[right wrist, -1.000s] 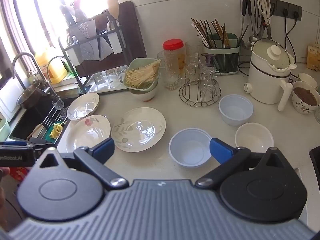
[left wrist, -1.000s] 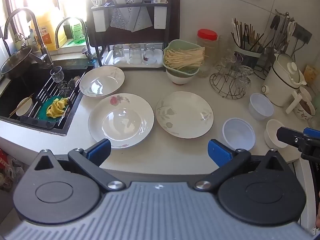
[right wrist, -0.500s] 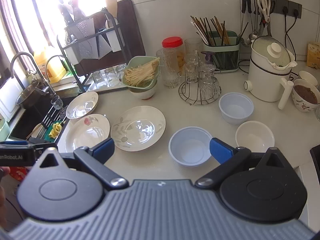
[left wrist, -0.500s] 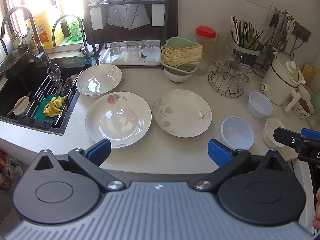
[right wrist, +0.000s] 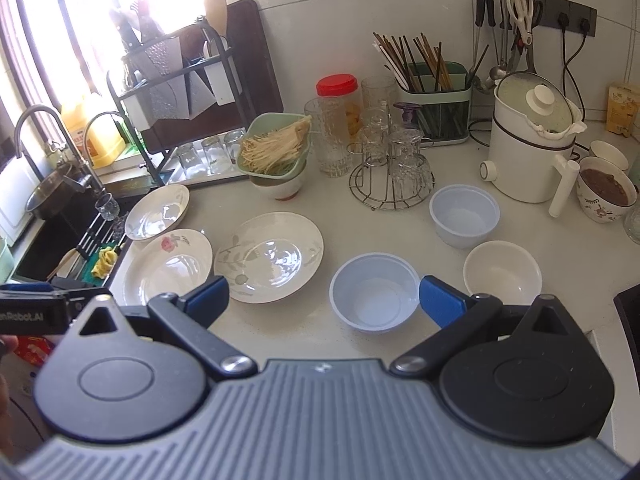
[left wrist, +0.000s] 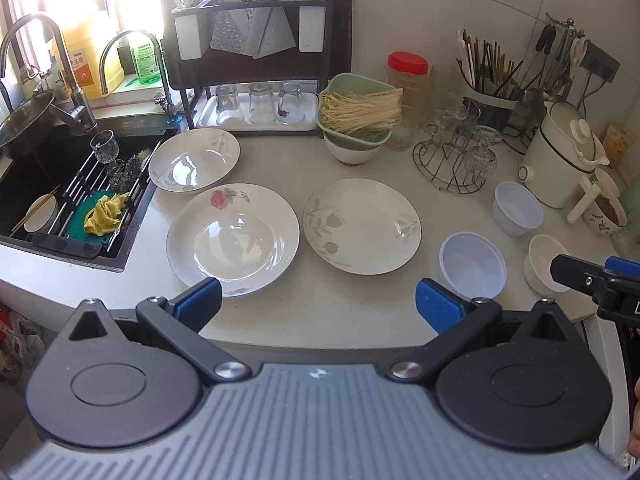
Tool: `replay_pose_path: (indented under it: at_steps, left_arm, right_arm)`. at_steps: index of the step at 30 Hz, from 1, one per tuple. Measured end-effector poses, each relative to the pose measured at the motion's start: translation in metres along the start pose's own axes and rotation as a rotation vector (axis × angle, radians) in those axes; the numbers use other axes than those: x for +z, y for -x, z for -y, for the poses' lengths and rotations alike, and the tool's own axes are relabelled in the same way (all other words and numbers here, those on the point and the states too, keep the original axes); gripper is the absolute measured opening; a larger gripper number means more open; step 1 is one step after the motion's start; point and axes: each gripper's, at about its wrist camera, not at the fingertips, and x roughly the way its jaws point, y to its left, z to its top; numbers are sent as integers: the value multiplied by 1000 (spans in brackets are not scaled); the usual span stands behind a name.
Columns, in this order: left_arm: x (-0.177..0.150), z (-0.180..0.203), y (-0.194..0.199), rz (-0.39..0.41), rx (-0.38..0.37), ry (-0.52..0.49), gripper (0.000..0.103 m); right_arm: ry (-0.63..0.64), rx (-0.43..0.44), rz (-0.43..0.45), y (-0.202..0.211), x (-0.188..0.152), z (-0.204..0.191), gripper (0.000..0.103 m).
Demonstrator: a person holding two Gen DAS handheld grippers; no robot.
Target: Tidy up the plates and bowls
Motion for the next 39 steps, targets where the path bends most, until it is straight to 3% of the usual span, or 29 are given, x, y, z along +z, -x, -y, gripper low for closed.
replay_pose_path:
  at_steps: [39]
  left_arm:
    - [4,9,-7,-10,-17,-13,103]
  right_arm:
    - [1,-33,-12,-1,-2,5,103]
